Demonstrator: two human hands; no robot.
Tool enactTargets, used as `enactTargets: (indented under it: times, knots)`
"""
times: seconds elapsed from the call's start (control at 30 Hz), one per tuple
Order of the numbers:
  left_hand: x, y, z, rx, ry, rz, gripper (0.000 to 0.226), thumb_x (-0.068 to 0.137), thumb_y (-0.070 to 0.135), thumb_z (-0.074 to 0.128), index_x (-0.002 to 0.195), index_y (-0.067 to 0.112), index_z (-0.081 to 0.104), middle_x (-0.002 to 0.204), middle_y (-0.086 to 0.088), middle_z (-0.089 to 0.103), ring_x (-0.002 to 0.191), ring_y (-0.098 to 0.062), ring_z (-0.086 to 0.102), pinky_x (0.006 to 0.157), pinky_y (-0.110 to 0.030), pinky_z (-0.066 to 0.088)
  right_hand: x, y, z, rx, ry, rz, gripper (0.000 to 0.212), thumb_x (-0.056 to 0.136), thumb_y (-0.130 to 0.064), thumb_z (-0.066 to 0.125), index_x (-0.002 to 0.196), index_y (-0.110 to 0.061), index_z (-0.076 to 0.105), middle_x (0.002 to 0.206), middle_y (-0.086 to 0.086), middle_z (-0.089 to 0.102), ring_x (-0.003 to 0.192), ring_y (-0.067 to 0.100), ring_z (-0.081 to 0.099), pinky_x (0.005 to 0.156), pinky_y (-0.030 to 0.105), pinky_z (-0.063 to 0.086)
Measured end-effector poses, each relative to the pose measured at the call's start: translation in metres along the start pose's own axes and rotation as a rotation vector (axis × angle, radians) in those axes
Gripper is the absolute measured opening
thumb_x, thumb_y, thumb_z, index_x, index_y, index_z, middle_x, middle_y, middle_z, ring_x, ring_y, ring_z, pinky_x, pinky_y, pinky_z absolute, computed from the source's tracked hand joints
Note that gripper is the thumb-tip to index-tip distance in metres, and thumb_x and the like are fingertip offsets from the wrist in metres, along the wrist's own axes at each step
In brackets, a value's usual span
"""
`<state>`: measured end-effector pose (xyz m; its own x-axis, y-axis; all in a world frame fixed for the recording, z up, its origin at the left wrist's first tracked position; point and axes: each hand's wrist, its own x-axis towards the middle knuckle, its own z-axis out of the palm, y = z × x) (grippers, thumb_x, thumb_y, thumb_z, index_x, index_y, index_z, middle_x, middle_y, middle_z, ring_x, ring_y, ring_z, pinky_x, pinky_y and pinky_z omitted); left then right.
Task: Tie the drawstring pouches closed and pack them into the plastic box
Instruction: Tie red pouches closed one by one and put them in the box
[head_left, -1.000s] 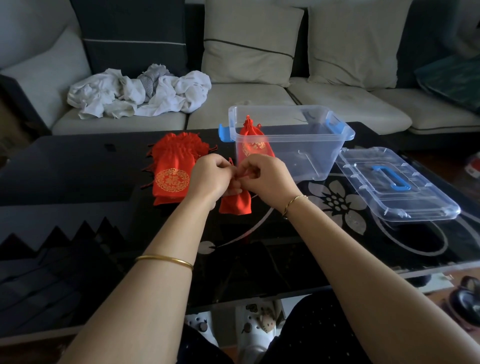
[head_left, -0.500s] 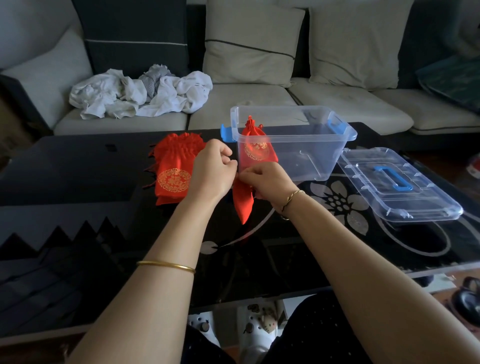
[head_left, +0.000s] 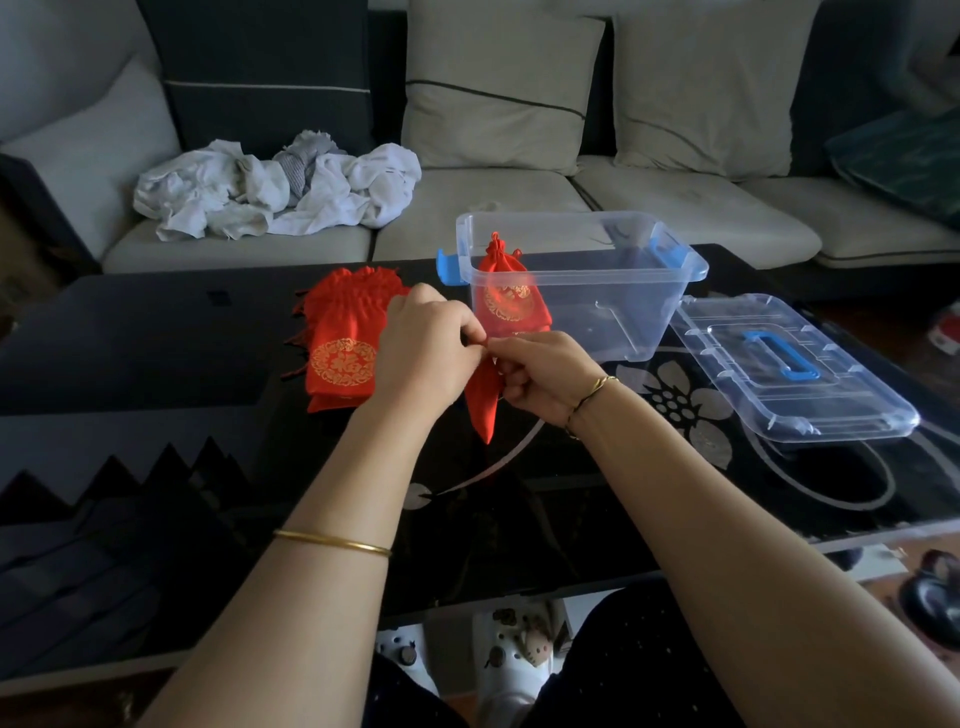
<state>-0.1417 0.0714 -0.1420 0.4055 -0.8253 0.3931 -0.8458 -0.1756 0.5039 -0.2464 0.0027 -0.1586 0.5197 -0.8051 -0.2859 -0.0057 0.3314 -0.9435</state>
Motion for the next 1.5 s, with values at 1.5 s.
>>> enactTargets:
  times: [1.5]
  knots:
    - [0.088,-0.088,0.021,-0.022,0.043,-0.494,0.03,0.09,0.015,0.051,0.12,0.011,0.057,0.128,-0.015,0.053,0.119,-0.034,0.048,0.099,-0.045,0.04,0.143,-0.118,-0.017,-1.065,0.054,0.033,0.007,0.087,-0.01,0.063,0.082,-0.007,0.057,0.079,0.01,0.054,0.057,0.015,0.06,0.059,0.029,0.055]
